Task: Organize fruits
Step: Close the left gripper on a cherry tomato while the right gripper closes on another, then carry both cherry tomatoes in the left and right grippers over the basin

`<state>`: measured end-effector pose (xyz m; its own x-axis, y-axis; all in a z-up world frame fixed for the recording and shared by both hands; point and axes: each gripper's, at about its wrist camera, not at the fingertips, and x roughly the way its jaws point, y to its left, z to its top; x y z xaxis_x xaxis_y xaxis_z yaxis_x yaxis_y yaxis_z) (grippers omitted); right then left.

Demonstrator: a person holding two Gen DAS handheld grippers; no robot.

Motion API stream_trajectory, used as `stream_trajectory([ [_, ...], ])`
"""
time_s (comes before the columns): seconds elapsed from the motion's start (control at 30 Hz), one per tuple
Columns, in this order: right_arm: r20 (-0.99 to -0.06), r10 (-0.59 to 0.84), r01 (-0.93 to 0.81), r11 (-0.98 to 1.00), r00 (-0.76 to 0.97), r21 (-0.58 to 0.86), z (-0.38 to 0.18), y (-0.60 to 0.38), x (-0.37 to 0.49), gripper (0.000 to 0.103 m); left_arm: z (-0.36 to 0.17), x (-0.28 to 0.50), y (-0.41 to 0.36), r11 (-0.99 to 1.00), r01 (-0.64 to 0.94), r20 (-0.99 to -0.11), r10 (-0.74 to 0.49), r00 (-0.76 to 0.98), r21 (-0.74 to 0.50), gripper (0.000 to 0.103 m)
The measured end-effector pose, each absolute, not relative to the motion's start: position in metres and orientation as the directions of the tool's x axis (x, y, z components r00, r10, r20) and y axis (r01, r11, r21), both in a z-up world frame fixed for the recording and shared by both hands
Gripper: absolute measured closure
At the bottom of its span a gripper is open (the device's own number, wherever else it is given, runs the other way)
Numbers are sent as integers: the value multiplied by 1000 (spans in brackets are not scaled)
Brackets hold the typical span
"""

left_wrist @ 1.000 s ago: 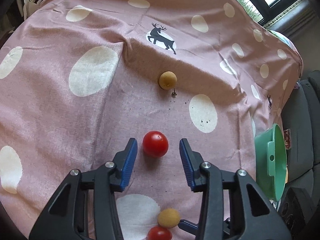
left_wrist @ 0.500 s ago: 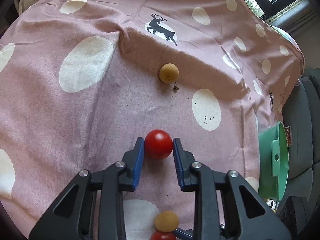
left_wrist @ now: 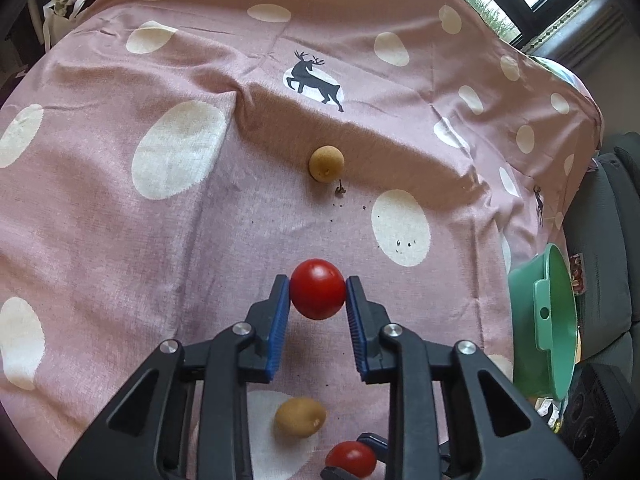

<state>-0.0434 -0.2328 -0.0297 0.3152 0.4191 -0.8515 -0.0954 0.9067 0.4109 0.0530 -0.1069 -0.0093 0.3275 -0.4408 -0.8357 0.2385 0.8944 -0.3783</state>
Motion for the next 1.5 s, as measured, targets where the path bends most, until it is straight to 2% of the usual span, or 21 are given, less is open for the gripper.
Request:
stream_trajectory([
  [0.1, -846, 415, -88, 908, 334, 410, -30, -240, -45, 74, -4, 48, -107, 907, 240, -838, -414, 357, -346, 75],
  [0.63, -785, 387, -10, 899, 484, 437, 6, -296, -53, 74, 32, 14, -120, 884, 322, -776, -456, 435, -338, 75],
  [1.13, -701, 224, 151, 890, 677, 430, 43, -357, -84, 74, 71, -39, -161, 827, 470, -687, -536, 490, -309, 75],
  [1.5, -664, 85, 274, 867, 743, 417, 60, -398, -109, 74, 84, -73, -198, 765, 578, -642, -599, 478, -283, 75],
])
